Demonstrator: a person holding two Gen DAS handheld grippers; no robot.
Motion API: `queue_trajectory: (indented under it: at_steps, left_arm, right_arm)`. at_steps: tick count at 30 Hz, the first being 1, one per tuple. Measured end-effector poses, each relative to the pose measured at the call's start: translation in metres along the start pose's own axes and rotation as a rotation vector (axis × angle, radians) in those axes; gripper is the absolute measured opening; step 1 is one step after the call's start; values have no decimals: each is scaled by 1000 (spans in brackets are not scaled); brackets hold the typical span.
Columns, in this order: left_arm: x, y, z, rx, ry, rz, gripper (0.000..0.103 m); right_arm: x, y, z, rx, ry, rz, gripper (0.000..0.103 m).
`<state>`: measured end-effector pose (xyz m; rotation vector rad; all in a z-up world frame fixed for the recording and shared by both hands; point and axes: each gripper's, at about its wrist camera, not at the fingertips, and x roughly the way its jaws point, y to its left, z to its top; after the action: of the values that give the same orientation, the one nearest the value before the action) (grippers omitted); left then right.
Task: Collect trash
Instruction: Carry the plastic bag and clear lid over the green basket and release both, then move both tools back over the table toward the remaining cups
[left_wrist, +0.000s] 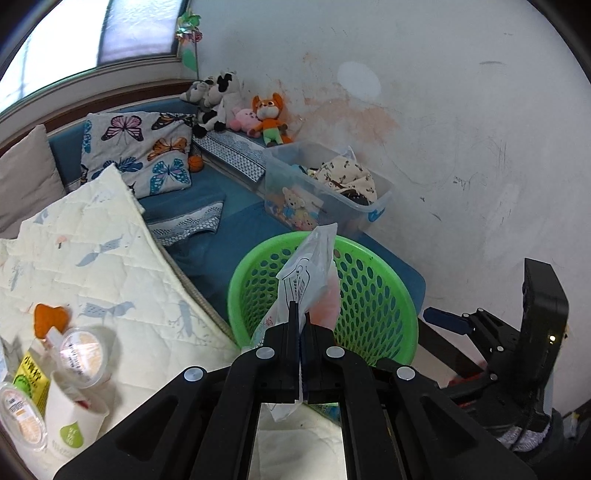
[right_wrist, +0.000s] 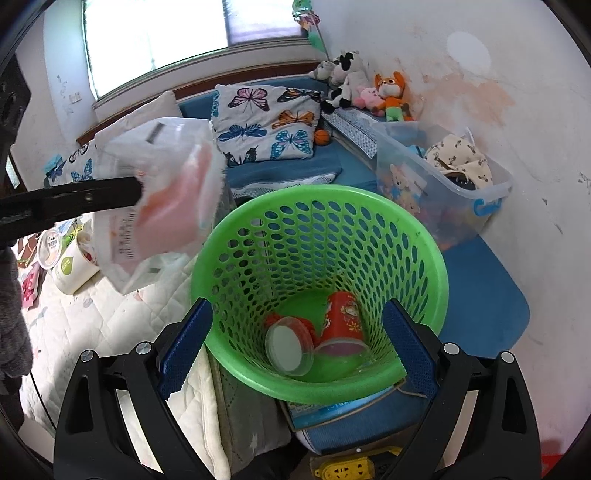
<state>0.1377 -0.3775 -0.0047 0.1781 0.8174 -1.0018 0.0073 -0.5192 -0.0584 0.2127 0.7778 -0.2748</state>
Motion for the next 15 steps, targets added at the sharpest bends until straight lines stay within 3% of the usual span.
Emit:
queue_trajectory:
  at_steps: [6,9,11,15]
  left_arm:
    - [24,-5,2,-12,34,-23,1]
    - [31,-7,3,-15,38,-24,24]
    - [31,-10,2,-5,30,-13,47]
    - [26,-14,1,13,18,-4,48]
  right_arm:
    - [4,-7,-3,9,8,2,93]
    - [4,-11,-5,16,7,6,93]
    - [4,-14,-7,22,5,7,93]
    - [4,-18,-10,36,10,12,93]
